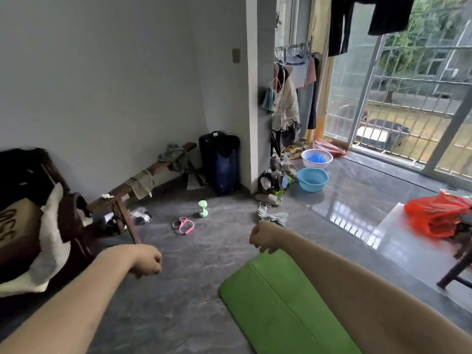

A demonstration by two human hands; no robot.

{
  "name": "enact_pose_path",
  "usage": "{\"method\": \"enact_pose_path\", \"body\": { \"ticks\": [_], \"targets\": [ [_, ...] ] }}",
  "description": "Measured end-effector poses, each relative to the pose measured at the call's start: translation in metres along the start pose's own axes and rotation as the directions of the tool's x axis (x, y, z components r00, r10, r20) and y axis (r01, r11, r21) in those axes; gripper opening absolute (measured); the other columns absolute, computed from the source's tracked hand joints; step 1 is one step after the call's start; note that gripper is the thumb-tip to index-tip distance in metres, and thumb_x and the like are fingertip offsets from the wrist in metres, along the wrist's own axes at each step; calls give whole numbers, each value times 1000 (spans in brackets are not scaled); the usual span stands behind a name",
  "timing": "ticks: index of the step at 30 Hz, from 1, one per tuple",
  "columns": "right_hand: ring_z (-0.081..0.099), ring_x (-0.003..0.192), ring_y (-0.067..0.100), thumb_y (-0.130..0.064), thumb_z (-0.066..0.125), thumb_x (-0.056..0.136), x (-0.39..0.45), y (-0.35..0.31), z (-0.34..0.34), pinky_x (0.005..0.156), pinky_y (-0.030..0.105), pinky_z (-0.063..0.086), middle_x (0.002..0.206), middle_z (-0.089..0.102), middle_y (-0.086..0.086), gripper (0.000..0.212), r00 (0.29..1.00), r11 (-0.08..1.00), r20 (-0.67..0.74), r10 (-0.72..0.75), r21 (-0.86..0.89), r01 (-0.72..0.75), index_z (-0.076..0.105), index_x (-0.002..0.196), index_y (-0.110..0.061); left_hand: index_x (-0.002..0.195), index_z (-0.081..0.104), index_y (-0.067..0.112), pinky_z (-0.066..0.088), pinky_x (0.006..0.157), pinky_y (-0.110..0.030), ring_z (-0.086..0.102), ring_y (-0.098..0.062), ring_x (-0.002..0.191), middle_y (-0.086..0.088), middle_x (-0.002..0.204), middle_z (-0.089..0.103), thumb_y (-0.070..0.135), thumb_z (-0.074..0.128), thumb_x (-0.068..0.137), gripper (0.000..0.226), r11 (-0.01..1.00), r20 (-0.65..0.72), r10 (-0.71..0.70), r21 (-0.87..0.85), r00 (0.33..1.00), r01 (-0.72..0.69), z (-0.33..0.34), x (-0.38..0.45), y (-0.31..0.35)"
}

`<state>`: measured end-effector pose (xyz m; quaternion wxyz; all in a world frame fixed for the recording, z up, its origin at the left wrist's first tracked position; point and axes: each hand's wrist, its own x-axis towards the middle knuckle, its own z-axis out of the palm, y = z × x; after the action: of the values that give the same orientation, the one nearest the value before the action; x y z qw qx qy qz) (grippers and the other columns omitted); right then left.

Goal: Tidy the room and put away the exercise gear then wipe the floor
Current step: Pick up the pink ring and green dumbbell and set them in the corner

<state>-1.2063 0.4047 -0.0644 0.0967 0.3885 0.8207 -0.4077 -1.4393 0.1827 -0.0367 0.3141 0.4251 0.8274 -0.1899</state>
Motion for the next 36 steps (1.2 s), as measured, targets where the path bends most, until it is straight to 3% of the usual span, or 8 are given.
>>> {"method": "enact_pose_path", "body": {
  "ticks": [2,5,10,15,19,25,29,36],
  "targets": [
    [66,81,25,-17,52,90,38,-24,-20,60,29,51,104,69,17,16,999,1000,-47,-23,-2,22,63,98,-8,108,65,23,47,92,-27,60,-19,105,1,115,63,33,50,89,26,999,-109,6,41,994,-1,-35,19,-11],
    [68,84,29,-17,51,89,78,-57,-33,63,32,55,100,69,19,18,998,997,-38,-58,-57,56,63,98,-7,108,64,25,41,99,-30,54,-18,113,3,123,60,33,49,89,25,998,-149,49,52,988,-42,-69,48,-23],
    [68,89,30,-21,52,91,146,-84,-43,76,37,58,91,65,12,29,999,997,-8,-45,-70,45,66,110,-5,105,64,27,43,97,-32,55,-18,110,3,122,59,34,48,87,24,999,-76,37,13,996,-36,-99,109,-49],
    [68,97,30,-21,54,90,216,-115,-44,73,35,58,102,68,14,27,1000,999,-2,-22,-41,22,66,110,-8,100,65,30,46,96,-31,60,-16,105,4,117,62,36,50,83,24,999,4,23,-23,1000,-23,-125,177,-90],
    [66,93,30,-21,55,90,283,-158,-49,72,35,57,94,62,11,26,999,999,-18,-32,-33,31,66,109,-7,88,62,32,51,88,-31,65,-15,94,5,107,66,37,50,80,15,998,35,42,-44,999,-41,-158,229,-133],
    [60,78,23,-23,57,86,389,-233,-54,68,34,55,84,63,5,11,994,998,-100,-47,27,50,66,89,-18,95,65,22,54,84,-40,66,-20,85,3,91,67,26,50,92,15,910,-88,80,-400,993,-109,-241,305,-211],
    [62,85,22,-21,58,85,446,-257,-41,67,28,50,93,65,3,16,990,998,-135,-30,50,37,67,98,-18,90,67,24,48,75,-28,63,-14,79,5,87,68,27,54,90,14,899,-248,55,-409,967,-156,-285,352,-253],
    [56,84,18,-21,59,86,535,-265,-49,69,23,43,99,62,2,21,994,998,-100,36,46,-31,65,106,-18,115,64,18,44,95,-30,57,-19,110,-1,121,62,28,50,93,28,951,-126,66,-293,990,-101,-309,428,-278]
  ]
}}
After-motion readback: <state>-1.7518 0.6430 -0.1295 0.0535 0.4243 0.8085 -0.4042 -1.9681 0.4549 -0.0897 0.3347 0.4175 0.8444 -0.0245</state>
